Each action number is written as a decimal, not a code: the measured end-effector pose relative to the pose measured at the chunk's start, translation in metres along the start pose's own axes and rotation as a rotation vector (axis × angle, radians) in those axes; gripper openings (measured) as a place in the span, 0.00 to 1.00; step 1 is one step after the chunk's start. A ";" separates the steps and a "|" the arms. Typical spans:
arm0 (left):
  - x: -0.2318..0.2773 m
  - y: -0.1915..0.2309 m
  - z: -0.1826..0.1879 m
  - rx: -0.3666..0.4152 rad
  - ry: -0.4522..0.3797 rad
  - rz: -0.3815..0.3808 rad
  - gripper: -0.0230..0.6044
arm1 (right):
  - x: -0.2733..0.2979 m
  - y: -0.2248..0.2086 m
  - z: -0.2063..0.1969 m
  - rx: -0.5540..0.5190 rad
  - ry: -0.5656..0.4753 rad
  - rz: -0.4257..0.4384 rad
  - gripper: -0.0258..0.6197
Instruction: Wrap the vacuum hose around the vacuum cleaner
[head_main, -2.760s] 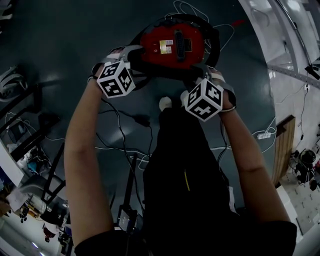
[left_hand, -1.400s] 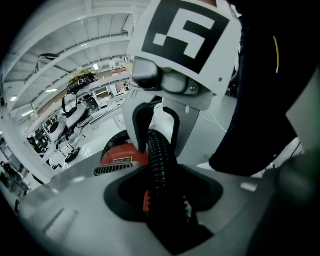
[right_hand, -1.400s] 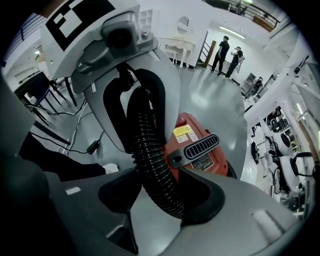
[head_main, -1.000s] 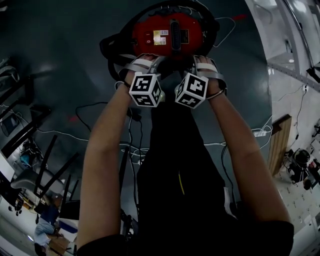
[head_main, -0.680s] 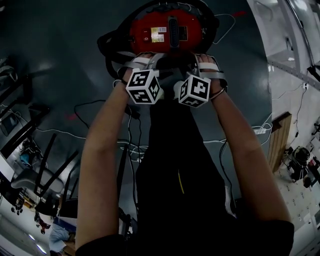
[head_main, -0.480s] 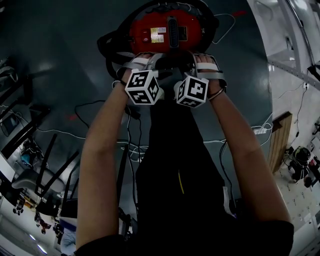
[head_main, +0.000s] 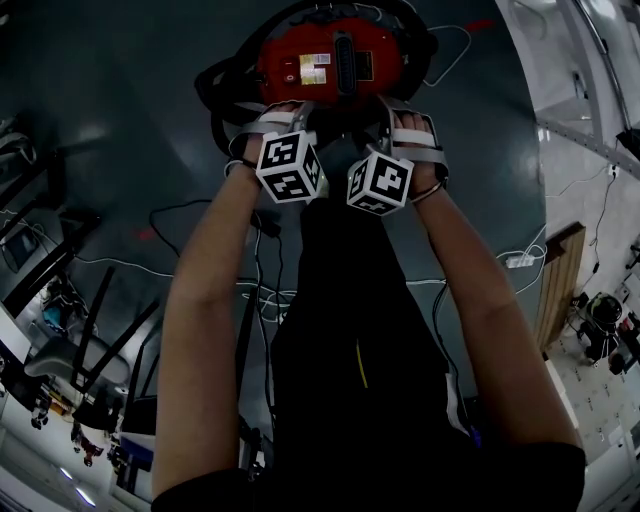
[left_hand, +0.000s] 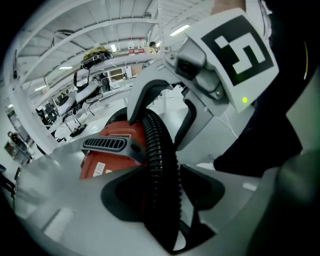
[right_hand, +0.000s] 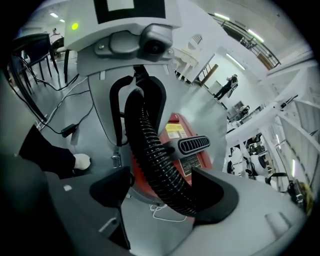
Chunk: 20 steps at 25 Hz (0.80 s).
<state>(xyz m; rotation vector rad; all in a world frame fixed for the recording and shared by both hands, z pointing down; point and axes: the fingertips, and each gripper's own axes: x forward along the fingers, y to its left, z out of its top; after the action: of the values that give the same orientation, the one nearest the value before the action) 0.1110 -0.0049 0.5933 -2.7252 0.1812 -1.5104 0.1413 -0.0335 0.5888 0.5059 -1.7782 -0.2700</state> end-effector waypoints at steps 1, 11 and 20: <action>0.000 0.000 0.000 -0.002 0.001 0.005 0.38 | -0.001 -0.004 0.000 0.001 -0.003 -0.024 0.63; -0.007 0.014 0.018 0.030 -0.036 0.059 0.42 | -0.020 -0.019 -0.024 0.093 -0.004 -0.099 0.56; -0.020 0.011 0.020 -0.116 -0.019 0.023 0.41 | -0.031 -0.021 -0.021 0.195 -0.013 -0.091 0.46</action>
<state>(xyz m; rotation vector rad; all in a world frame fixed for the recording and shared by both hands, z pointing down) 0.1161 -0.0147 0.5654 -2.8144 0.3087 -1.5136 0.1715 -0.0352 0.5587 0.7269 -1.8058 -0.1644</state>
